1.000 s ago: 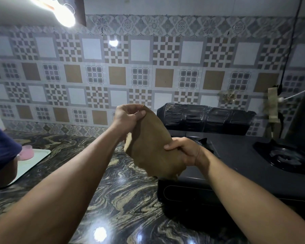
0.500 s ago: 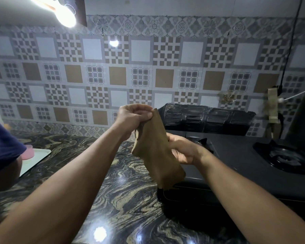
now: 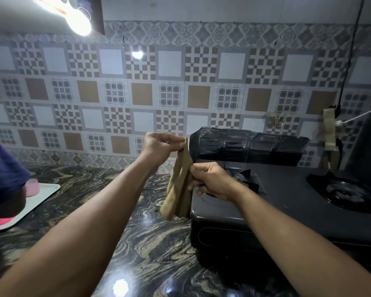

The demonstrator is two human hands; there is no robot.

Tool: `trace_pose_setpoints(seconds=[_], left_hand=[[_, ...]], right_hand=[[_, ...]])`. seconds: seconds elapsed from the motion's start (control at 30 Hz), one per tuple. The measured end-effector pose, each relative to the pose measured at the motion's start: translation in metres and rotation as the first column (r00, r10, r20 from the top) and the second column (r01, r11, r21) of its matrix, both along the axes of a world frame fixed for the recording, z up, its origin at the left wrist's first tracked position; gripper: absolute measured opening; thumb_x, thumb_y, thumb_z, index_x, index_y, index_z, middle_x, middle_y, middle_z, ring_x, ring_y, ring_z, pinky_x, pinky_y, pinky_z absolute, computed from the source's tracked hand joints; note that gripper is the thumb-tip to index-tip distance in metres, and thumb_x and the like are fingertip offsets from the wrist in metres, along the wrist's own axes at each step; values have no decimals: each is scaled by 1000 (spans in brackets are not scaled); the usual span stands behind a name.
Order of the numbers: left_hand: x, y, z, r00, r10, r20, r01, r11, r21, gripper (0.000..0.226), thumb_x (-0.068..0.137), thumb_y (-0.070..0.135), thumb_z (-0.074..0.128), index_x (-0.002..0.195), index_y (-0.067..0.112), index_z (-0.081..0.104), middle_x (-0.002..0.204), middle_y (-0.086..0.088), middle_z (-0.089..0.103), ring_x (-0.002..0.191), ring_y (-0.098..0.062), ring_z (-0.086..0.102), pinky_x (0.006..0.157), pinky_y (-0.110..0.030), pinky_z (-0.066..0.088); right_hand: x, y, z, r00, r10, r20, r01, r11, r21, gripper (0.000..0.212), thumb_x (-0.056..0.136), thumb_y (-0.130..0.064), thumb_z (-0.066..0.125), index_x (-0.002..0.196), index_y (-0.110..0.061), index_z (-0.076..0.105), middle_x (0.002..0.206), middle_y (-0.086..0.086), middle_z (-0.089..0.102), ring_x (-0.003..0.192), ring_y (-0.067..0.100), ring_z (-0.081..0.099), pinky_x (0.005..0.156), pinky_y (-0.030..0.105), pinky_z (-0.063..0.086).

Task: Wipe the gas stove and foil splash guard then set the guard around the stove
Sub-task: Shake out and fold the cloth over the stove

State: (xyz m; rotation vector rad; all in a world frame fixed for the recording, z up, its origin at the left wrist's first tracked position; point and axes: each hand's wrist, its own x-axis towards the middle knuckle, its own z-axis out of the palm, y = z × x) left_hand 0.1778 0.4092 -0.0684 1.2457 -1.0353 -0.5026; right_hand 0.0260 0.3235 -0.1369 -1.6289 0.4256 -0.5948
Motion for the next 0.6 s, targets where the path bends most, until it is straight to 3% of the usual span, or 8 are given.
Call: trace_pose_setpoints(seconds=[0.1,0.17,0.27,0.4,0.47,0.53,0.6], left_hand=[[2,-2,-5,996,89,-21,-89,996,-3,12,73,-5,77,75,6,74,79,-9,73,79,-21,71,79,-30,58],[4,-5,-9,985,171,-17,-172,985,-6,17,71,-4,79,70,12,74,77,-7,73,79,-22,72,79,-32,59],[2,-7,-12,965,261,4,-261,965,-26,18,71,-3,80,70,14,74,75,-4,73,75,-18,72,78,-33,60],[1,-11,-16,946,311,87,-309,950,-38,25,73,2,77,65,24,72,72,4,72,75,-14,71,77,-33,60],[1,-11,-17,949,293,119,-294,956,-12,24,75,5,77,64,26,72,74,6,72,77,-13,71,77,-33,60],[-1,-11,-15,961,232,152,-237,971,18,18,77,7,77,68,23,73,77,3,73,77,-15,70,76,-33,60],[-1,-11,-13,963,147,225,-162,986,48,16,78,6,76,71,19,71,80,-4,74,73,-19,68,72,-36,59]], right_hand=[[4,0,-3,980,-197,2,195,969,-154,26,98,-26,52,102,-9,71,82,9,68,57,14,64,40,20,42],[8,2,-4,933,-354,60,356,890,-286,24,98,-25,54,108,-12,72,70,0,68,51,12,62,41,19,41],[12,8,-5,863,-488,128,496,772,-398,21,95,-22,59,111,-20,73,58,-14,66,47,6,59,48,24,51],[19,12,-17,789,-573,224,603,649,-464,23,88,-24,66,109,-18,74,88,-5,75,59,0,57,67,24,52],[20,12,-20,804,-569,175,579,680,-449,26,84,-27,68,107,-18,75,83,-5,73,65,4,60,71,26,53],[18,12,-16,858,-498,125,510,796,-327,30,80,-28,68,108,-18,74,82,-7,73,71,5,65,70,29,55],[13,10,-6,901,-415,128,433,873,-222,30,87,-19,65,115,-12,70,75,-7,69,64,-3,63,57,20,52]])
